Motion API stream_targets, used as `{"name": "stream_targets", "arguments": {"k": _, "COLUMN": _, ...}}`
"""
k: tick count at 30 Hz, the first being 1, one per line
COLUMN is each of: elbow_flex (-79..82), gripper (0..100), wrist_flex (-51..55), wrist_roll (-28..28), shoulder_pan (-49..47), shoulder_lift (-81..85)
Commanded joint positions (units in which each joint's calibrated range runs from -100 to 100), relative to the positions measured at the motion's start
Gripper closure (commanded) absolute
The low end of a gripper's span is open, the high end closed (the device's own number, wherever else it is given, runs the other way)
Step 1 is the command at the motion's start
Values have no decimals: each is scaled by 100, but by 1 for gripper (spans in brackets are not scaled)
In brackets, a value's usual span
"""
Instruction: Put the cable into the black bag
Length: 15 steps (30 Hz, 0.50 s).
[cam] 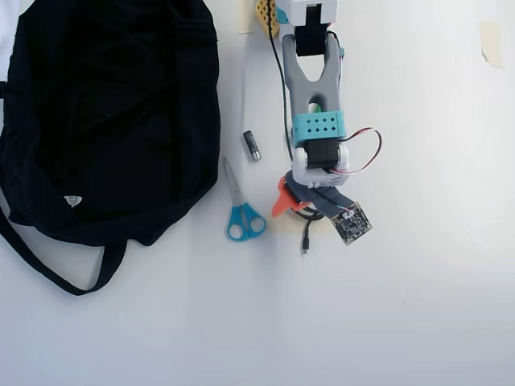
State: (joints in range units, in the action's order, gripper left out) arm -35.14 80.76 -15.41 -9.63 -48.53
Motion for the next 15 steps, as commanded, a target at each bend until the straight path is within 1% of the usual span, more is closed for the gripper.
{"name": "stream_targets", "arguments": {"k": 1, "elbow_flex": -170, "gripper": 76, "wrist_flex": -57, "wrist_roll": -37, "shoulder_pan": -10, "shoulder_lift": 39}}
{"name": "stream_targets", "arguments": {"k": 3, "elbow_flex": -170, "gripper": 81, "wrist_flex": -57, "wrist_roll": -37, "shoulder_pan": -10, "shoulder_lift": 48}}
{"name": "stream_targets", "arguments": {"k": 15, "elbow_flex": -179, "gripper": 98, "wrist_flex": -57, "wrist_roll": -37, "shoulder_pan": -10, "shoulder_lift": 81}}
